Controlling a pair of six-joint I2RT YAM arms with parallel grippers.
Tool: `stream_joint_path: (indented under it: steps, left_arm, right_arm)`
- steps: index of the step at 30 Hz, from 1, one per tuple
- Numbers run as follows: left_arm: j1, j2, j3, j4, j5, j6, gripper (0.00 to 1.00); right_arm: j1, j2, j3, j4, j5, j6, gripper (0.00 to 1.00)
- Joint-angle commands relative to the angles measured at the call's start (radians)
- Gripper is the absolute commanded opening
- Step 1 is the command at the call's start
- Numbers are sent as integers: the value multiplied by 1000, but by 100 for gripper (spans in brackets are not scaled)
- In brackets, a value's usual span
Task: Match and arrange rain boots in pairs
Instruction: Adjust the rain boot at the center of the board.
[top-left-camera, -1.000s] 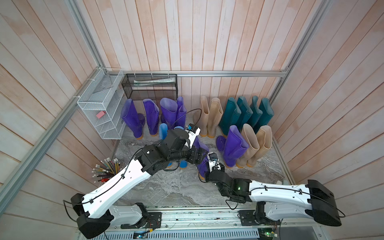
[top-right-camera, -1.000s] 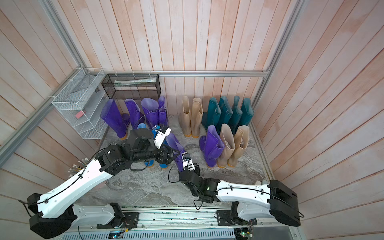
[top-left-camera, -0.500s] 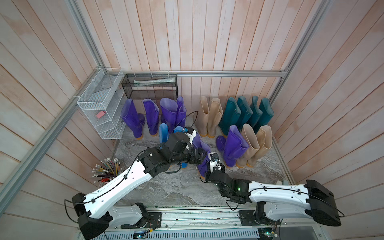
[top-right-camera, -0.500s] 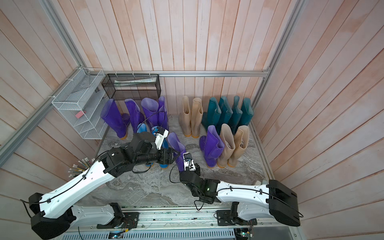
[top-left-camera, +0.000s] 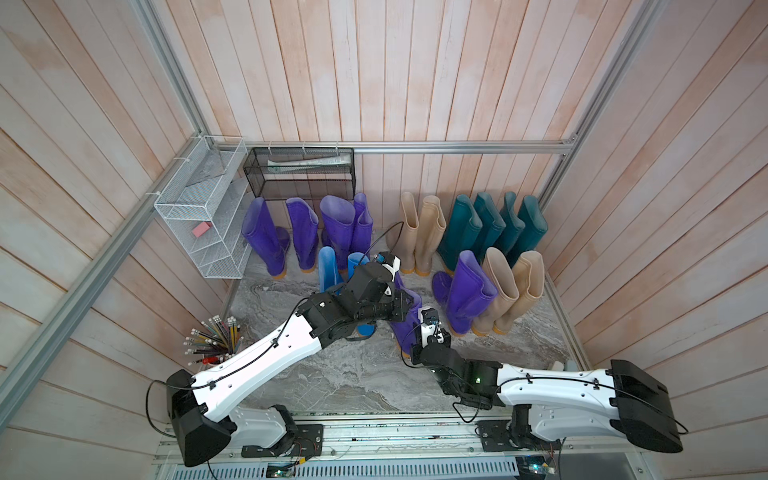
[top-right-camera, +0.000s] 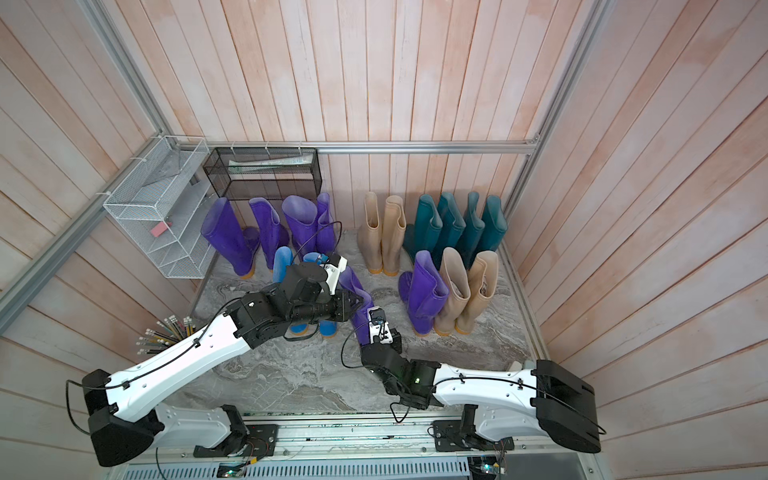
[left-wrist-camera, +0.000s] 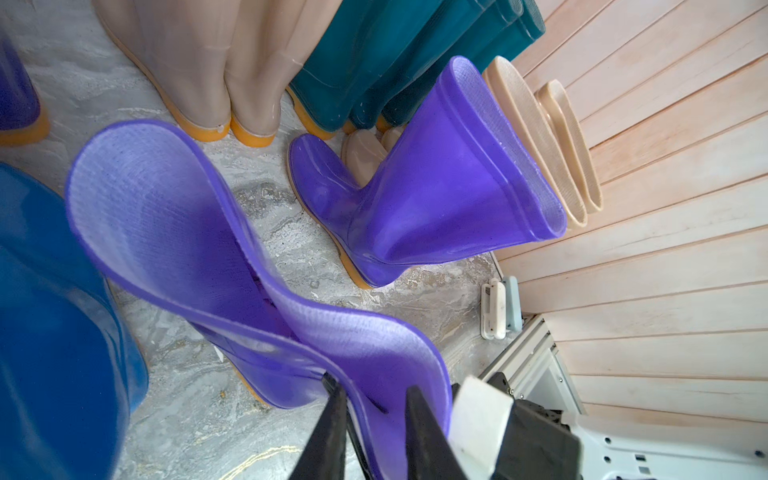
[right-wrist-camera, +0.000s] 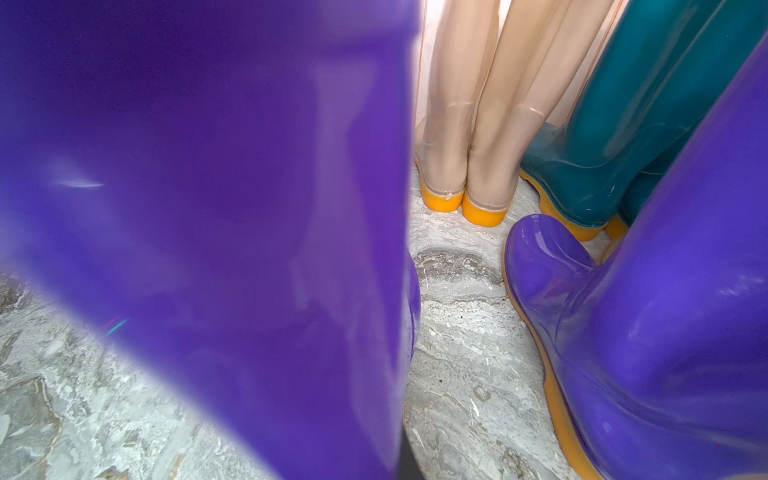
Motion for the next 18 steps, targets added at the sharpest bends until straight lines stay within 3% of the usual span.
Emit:
stream_joint_path:
  steps: [1, 2, 4, 8, 12, 14, 15, 18]
  left_arm:
    - [1, 3, -2, 23, 38, 40, 24]
    - [0, 6, 2, 12, 41, 45, 31]
    - [1, 6, 7, -11, 33, 61, 57]
    - [1, 9, 1, -35, 22, 76, 76]
    - [3, 18, -3, -34, 17, 98, 80]
    - [6, 22, -6, -22, 11, 115, 77]
    - [14, 27, -8, -15, 14, 119, 72]
    - [33, 40, -6, -5, 41, 145, 45]
  right_arm:
    - [-3, -8, -9, 14, -2, -15, 0]
    - [-3, -7, -8, 14, -2, -17, 0]
    - [-3, -3, -8, 19, -3, -22, 0]
    - [-2, 13, -1, 26, -13, -29, 0]
    - [-3, 28, 6, 29, -17, -34, 0]
    - [-3, 33, 10, 30, -20, -40, 0]
    - [-3, 36, 13, 28, -21, -41, 0]
    - [-1, 35, 14, 26, -24, -40, 0]
